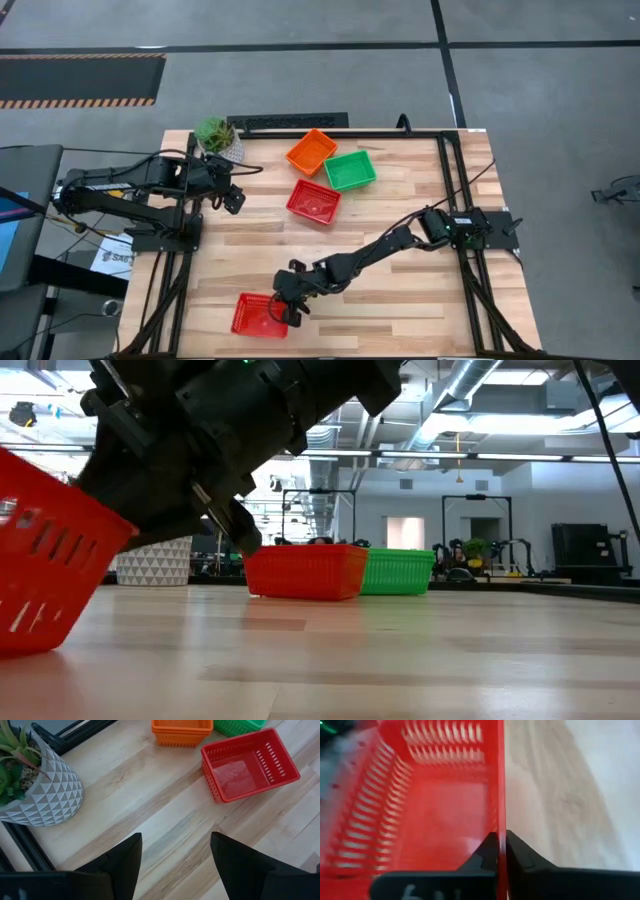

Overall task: Stack baskets by color
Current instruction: Stack the bottom red bin on the top red bin

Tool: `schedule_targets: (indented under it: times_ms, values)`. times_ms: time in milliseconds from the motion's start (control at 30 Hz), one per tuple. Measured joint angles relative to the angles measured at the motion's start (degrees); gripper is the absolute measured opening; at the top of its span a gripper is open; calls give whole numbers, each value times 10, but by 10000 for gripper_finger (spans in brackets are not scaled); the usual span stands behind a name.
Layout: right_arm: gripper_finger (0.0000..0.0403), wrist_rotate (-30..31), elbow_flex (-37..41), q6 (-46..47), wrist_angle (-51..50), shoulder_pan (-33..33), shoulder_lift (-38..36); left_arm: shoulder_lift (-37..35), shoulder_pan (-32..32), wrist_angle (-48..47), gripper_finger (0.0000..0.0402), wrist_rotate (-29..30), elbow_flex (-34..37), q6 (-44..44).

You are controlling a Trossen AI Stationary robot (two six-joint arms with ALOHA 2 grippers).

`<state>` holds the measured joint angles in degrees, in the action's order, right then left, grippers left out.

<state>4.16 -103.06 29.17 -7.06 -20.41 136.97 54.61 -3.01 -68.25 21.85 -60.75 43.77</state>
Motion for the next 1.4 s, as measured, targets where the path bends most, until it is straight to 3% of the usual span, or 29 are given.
schedule_targets:
  times_ms: [533, 1133, 1400]
  values:
    - [11, -13, 1, 6, -129, 41, -38, 0, 0, 0, 224, 14, 0, 2]
    - [5, -10, 3, -71, -264, 167, -97, 0, 0, 0, 224, 15, 0, 2]
    - [3, -15, 3, -92, -300, 208, -169, -1, 0, -1, 224, 15, 0, -2]
